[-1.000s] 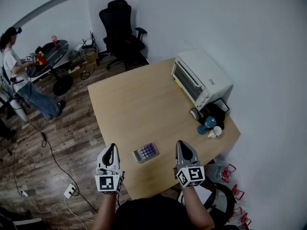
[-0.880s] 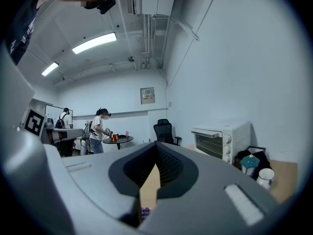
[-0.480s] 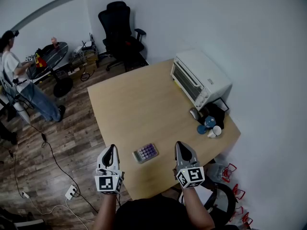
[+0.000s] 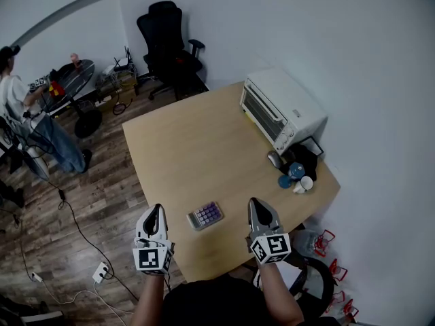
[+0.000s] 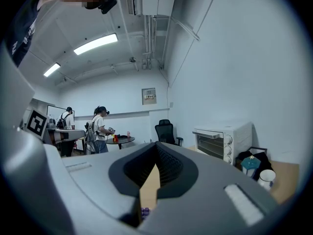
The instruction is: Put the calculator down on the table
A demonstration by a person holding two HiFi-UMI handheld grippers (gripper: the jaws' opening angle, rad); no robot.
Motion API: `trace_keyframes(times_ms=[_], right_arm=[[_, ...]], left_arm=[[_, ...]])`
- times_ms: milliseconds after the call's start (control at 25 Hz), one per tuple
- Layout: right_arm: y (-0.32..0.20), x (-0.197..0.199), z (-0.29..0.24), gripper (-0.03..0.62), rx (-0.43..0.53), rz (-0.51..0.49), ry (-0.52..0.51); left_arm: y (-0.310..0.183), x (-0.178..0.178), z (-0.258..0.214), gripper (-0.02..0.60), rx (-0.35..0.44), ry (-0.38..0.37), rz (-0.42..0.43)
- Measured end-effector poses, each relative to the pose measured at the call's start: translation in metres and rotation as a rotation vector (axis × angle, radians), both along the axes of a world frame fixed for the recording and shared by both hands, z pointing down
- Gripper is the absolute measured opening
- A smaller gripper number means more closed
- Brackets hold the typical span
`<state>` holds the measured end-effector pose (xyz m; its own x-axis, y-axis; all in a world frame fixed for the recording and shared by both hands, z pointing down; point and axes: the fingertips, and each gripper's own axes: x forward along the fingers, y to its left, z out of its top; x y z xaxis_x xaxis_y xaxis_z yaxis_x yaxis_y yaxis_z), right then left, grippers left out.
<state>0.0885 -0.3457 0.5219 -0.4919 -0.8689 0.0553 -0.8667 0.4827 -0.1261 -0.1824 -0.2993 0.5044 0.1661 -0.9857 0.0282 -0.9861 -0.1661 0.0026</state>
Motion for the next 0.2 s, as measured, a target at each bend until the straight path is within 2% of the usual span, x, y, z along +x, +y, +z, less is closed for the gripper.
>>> trace_keyframes(times_ms=[200], right_arm=[[-0.0038,-0.0016,0.0032,0.008,-0.004,-0.012,0.003]], left_arm=[[-0.0022,0.0014,0.0032,-0.002,0.012,0.004,0.000]])
